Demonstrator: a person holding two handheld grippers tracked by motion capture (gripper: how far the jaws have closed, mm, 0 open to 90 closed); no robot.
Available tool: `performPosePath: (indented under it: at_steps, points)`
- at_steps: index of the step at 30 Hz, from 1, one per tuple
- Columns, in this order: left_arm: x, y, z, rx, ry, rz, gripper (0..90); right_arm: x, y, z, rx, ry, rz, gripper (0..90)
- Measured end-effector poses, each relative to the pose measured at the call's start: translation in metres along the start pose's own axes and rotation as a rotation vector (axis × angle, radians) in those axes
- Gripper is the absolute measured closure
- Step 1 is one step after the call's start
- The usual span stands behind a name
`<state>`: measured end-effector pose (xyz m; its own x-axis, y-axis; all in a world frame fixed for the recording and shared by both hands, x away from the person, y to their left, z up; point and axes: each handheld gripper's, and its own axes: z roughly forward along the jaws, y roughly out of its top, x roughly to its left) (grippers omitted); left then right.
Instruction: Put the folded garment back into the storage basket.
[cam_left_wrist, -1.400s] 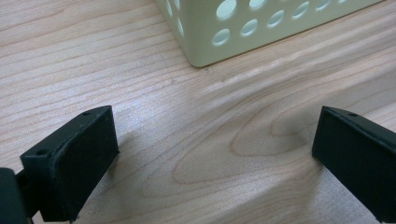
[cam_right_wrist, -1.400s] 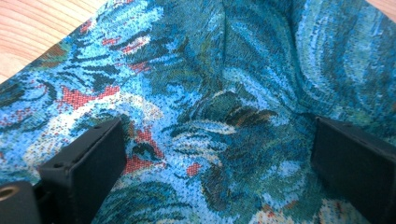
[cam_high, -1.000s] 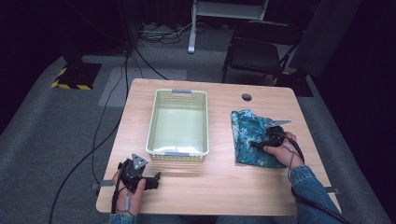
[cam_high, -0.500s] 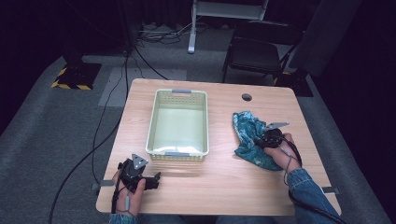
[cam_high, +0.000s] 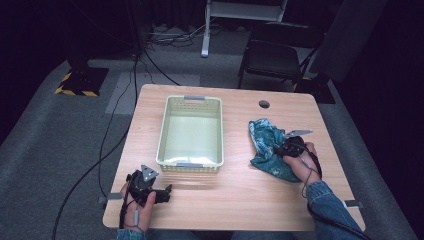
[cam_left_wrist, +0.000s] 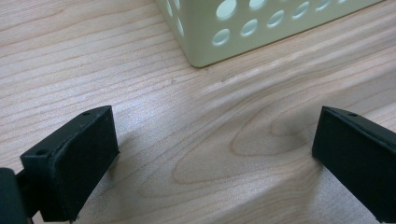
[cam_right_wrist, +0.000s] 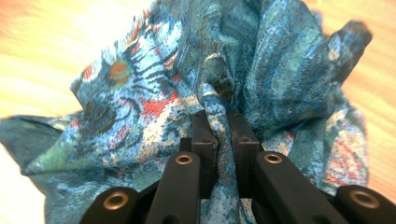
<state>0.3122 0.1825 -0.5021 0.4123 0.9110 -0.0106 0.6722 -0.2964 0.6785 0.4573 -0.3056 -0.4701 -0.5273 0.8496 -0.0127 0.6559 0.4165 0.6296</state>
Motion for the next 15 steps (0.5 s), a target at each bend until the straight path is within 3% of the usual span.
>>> performPosePath:
  at_steps: [9,15]
  points:
    - [0.000,0.000,0.000,0.000,-0.001,-0.001,0.3,0.003,0.013,-0.021,-0.104,-0.032,0.001,83.4]
    - [0.000,0.000,0.000,0.000,-0.001,-0.001,0.3,0.004,0.019,-0.033,-0.167,-0.044,0.035,83.4]
